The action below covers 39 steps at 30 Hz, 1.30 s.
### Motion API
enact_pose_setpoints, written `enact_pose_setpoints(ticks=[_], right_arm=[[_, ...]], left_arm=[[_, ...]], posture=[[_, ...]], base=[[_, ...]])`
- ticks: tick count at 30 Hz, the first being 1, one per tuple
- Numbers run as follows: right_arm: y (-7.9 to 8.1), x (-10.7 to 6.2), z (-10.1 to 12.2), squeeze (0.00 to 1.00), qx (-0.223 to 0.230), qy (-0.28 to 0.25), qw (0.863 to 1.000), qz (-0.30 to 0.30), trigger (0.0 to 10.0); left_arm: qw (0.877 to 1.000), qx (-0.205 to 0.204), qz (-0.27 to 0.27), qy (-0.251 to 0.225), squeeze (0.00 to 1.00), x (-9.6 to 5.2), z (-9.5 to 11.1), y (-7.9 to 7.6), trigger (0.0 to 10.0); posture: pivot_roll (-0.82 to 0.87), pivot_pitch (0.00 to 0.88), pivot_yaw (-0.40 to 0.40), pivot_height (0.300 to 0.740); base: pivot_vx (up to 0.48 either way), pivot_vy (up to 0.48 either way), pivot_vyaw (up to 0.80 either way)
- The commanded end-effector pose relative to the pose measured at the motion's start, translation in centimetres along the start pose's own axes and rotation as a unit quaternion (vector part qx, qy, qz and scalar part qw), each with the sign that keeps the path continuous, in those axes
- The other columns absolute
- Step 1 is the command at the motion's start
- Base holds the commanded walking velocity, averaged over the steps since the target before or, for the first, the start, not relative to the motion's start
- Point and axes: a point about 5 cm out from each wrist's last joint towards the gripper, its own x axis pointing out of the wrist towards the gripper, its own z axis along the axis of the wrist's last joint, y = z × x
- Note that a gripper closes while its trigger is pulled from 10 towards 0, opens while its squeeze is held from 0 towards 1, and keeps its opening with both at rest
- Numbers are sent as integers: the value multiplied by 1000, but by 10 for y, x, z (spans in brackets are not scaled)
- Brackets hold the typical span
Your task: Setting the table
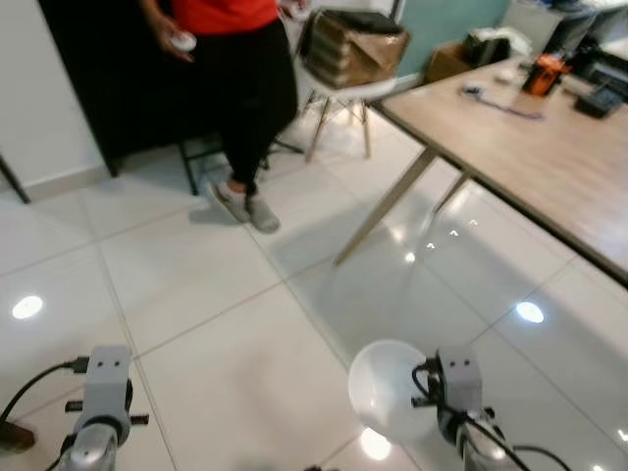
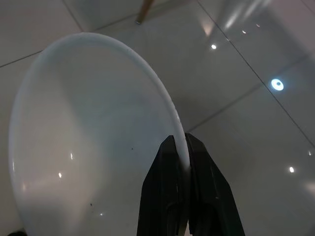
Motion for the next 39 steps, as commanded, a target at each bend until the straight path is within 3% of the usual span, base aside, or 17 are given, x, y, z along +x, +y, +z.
enact_pose_setpoints(ticks=[1,22,28,32,34,38,39], right_arm=[[0,-3,-8,0,1,13,1000,0,10000],[2,-1,-4,0,1,7,1000,3,10000],[4,2,5,0,6,-13,1000,4,10000],[8,8,28,0,15,-59,998,9,10000],[9,9,30,0,16,-62,998,10,10000],[15,14,64,0,29,-123,992,19,10000],[15,14,64,0,29,-123,992,19,10000]], left_arm=[[1000,-4,-1,19,0,-3,-11,-1,10000],[1000,-8,-2,16,0,-1,-9,-1,10000],[1000,-19,-5,-5,0,0,2,-2,10000],[998,-15,-21,-58,0,2,30,-7,10000],[998,-14,-22,-62,0,2,32,-8,10000],[988,-16,-47,-147,0,-2,79,-20,10000],[988,-16,-47,-147,0,-2,79,-20,10000]], posture=[[-23,67,23,740],[-17,57,24,740],[-14,63,26,740],[-14,63,26,740],[-14,63,26,740],[-5,70,27,740],[-5,70,27,740]], base=[[0,0,-781],[0,0,-781],[0,0,-781],[0,0,-781],[0,0,-781],[0,0,-781],[0,0,-781]])
